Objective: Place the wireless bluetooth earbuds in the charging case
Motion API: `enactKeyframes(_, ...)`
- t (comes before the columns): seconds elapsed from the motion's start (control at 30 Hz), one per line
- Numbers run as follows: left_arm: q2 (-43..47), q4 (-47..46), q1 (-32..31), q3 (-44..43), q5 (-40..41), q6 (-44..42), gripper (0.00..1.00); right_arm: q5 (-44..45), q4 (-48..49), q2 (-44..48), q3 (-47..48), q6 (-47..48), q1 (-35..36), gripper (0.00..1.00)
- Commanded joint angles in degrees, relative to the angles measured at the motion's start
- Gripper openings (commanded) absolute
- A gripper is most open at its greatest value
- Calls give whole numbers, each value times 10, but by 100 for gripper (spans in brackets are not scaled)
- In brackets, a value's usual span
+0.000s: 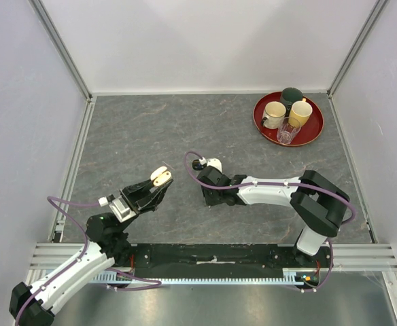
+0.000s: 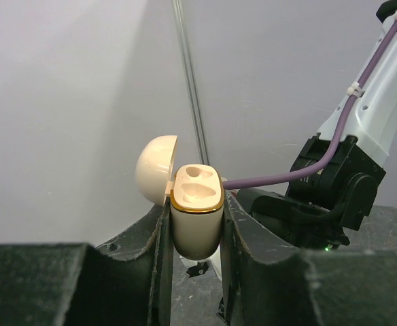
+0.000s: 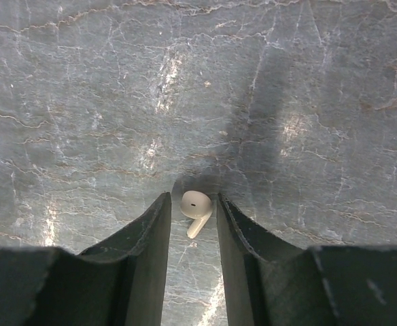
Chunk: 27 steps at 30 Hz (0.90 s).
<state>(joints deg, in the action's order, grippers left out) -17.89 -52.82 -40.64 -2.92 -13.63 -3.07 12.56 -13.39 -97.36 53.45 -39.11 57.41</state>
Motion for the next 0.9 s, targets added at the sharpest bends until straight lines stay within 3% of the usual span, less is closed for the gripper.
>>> enactKeyframes(0.0, -7, -26, -2, 22, 1, -7, 2, 17, -5, -12, 24, 9, 5, 39)
enactKeyframes(0.3, -1, -24, -2, 25, 3, -5, 2, 38, -24, -18, 32, 10, 8, 35)
enactKeyframes(0.87, -2, -24, -2, 27, 7, -4, 2, 37, -36, -20, 40, 22, 17, 38)
